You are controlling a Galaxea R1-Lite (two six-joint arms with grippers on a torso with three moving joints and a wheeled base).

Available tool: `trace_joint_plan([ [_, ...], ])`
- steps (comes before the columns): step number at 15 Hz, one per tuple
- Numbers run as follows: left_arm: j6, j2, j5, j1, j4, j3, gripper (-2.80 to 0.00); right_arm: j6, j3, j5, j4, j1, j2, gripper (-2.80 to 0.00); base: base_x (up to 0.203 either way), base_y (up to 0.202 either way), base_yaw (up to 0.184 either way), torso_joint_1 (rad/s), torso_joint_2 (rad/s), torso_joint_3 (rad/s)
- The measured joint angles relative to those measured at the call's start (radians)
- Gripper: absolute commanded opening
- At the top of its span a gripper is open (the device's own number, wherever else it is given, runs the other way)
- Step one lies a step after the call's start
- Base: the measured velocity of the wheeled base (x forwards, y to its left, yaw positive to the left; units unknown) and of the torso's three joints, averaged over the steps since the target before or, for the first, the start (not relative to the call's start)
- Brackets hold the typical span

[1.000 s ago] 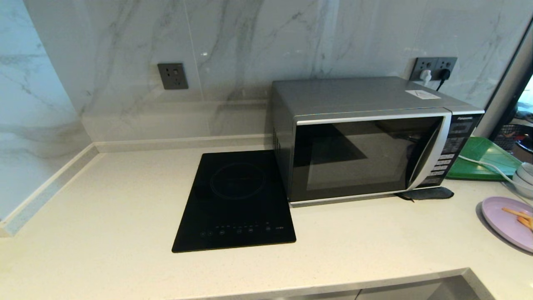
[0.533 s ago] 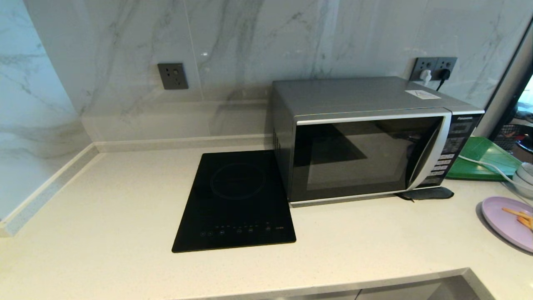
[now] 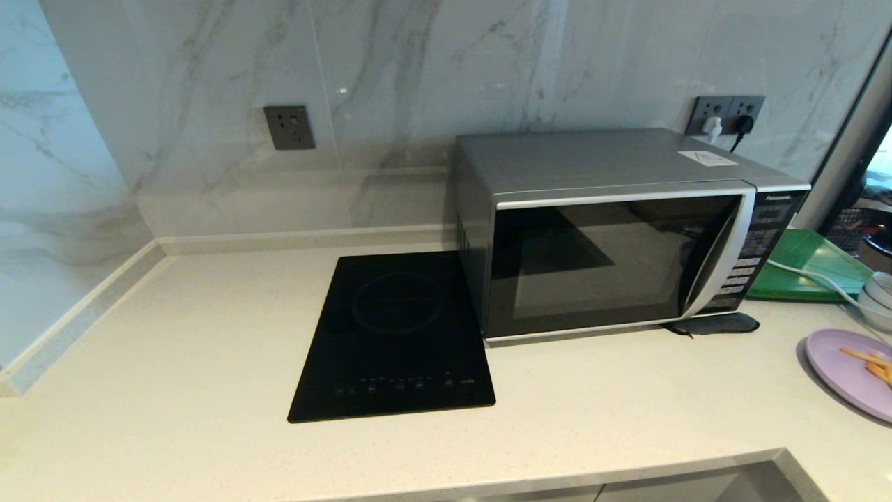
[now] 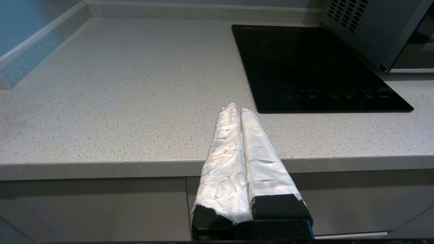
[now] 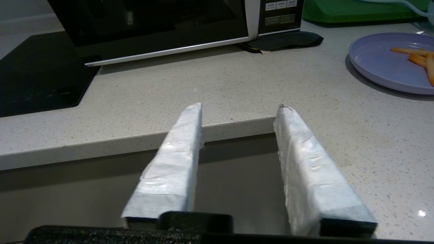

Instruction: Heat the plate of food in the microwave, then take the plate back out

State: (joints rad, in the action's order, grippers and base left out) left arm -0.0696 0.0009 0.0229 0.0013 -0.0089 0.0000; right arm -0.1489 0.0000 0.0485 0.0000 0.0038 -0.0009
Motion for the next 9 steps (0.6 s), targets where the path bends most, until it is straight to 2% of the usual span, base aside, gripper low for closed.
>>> trace_joint_plan([
  [9,0.0,0.0,0.0,0.0,0.0,0.0,-2.8,-0.001,0.0,0.0,0.0,0.0,0.0,0.0,0.0,0.0,0.0,0.0,0.0,0.0],
])
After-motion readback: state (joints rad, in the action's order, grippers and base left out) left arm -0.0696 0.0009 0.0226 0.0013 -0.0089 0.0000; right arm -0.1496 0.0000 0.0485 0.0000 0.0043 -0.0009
